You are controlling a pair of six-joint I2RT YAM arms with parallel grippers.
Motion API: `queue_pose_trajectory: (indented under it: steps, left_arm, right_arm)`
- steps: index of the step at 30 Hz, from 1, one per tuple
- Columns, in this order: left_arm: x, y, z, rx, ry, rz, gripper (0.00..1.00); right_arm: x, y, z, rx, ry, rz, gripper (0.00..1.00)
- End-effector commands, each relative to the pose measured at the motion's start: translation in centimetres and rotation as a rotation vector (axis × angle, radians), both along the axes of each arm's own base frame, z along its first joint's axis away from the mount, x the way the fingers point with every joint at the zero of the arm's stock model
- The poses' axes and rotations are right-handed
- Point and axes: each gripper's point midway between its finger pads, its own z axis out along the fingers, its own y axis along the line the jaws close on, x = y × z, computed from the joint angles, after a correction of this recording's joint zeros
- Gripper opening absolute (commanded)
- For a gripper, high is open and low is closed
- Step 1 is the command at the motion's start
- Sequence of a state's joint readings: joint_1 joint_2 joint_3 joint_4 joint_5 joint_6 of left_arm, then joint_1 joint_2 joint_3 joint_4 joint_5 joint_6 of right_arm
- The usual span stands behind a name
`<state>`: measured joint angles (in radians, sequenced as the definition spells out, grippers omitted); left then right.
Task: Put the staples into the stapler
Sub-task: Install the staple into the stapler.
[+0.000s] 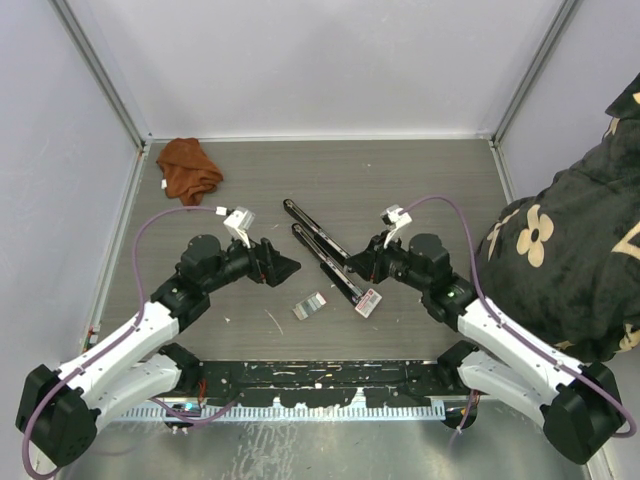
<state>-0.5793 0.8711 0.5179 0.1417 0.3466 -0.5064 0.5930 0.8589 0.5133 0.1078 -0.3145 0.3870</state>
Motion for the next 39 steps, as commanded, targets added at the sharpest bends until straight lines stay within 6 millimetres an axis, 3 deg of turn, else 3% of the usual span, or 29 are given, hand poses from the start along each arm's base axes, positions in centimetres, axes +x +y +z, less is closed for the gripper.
queue_pose_trajectory:
  steps: [1, 9, 15, 20, 26, 32, 39]
  left_arm:
    - [1.0, 1.0, -1.3, 0.083, -0.039, 0.04, 0.84]
    - [1.5, 1.1, -2.3, 0.124, -0.05, 0.036, 0.84]
    - [1.7, 1.0, -2.6, 0.134, -0.056, 0.026, 0.84]
    - [1.7, 1.0, -2.9, 0.135, -0.066, 0.026, 0.84]
    - [1.5, 0.9, -3.2, 0.133, -0.089, 0.008, 0.83]
    - [1.7, 1.2, -4.2, 0.144, -0.094, 0.021, 0.83]
    - [1.8, 1.3, -4.8, 0.145, -0.096, 0.032, 0.83]
  right_arm:
    - [2.7, -1.5, -1.2, -0.168, -0.02, -0.143, 0.19]
    - [5.2, -3.0, -4.6, -0.364, 0.176, -0.319, 0.19]
    - [5.8, -3.2, -5.3, -0.43, 0.285, -0.374, 0.19]
    - [5.6, -4.1, -5.8, -0.52, 0.358, -0.41, 0.2]
    - [4.4, -4.3, -7.8, -0.559, 0.445, -0.395, 0.2]
    - [5.0, -1.2, -6.7, -0.386, 0.397, -0.319, 0.2]
    - [6.6, 1.4, -5.7, -0.327, 0.258, -0.306, 0.19]
